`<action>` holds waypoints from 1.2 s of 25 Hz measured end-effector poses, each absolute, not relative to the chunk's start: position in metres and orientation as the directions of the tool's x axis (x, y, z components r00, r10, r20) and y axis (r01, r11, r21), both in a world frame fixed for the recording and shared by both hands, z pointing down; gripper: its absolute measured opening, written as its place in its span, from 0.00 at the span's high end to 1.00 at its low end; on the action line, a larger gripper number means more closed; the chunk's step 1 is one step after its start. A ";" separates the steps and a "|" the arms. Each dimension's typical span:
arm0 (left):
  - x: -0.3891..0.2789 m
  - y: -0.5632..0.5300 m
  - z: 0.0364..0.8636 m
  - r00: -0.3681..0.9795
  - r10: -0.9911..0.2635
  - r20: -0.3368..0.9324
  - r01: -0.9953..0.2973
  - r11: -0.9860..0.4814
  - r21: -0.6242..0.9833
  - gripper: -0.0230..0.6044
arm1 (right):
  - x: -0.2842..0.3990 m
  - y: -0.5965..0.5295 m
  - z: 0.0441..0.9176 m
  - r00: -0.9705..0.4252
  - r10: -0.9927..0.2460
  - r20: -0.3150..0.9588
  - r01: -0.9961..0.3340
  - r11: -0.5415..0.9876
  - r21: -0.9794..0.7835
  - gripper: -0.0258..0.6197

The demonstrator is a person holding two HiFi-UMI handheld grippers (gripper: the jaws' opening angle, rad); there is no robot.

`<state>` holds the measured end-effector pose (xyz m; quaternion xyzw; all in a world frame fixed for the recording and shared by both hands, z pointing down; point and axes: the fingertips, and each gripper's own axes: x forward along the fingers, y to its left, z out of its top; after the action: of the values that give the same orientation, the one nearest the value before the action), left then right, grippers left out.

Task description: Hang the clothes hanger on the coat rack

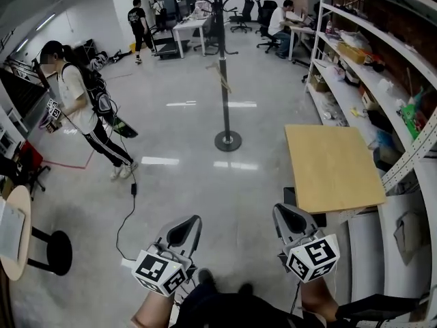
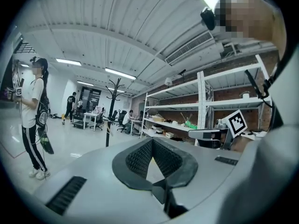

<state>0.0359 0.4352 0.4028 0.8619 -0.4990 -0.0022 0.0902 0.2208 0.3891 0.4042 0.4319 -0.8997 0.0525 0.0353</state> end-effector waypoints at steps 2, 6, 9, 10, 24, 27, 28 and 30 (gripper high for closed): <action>0.034 0.436 0.395 0.507 -0.859 0.070 -0.857 -0.493 0.148 0.96 | 0.219 0.389 0.397 -0.622 -0.777 0.095 -0.783 0.620 -0.056 0.95; 0.022 0.432 0.383 0.512 -0.857 0.047 -0.854 -0.503 0.131 0.96 | 0.213 0.384 0.380 -0.605 -0.793 0.072 -0.796 0.603 -0.048 0.95; 0.011 0.431 0.382 0.509 -0.859 0.053 -0.856 -0.500 0.131 0.96 | 0.207 0.383 0.378 -0.593 -0.800 0.088 -0.805 0.590 -0.059 0.95; 0.007 0.431 0.383 0.509 -0.859 0.053 -0.856 -0.499 0.134 0.96 | 0.205 0.384 0.377 -0.588 -0.803 0.091 -0.809 0.586 -0.059 0.95; -0.014 0.428 0.386 0.542 -0.840 0.034 -0.833 -0.532 0.151 0.96 | 0.170 0.385 0.375 -0.577 -0.807 0.127 -0.816 0.576 -0.050 0.95; -0.019 0.430 0.386 0.540 -0.841 0.033 -0.835 -0.530 0.147 0.96 | 0.167 0.387 0.374 -0.573 -0.810 0.125 -0.819 0.572 -0.047 0.95; -0.020 0.430 0.386 0.540 -0.841 0.032 -0.835 -0.530 0.146 0.96 | 0.166 0.388 0.374 -0.572 -0.811 0.123 -0.819 0.572 -0.045 0.95; -0.021 0.431 0.385 0.542 -0.840 0.030 -0.834 -0.533 0.146 0.96 | 0.165 0.389 0.372 -0.571 -0.812 0.122 -0.820 0.571 -0.044 0.95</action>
<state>-0.0212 0.4305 0.3845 0.8752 -0.4780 -0.0218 0.0714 0.1646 0.3892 0.3720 0.4609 -0.8851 0.0478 0.0438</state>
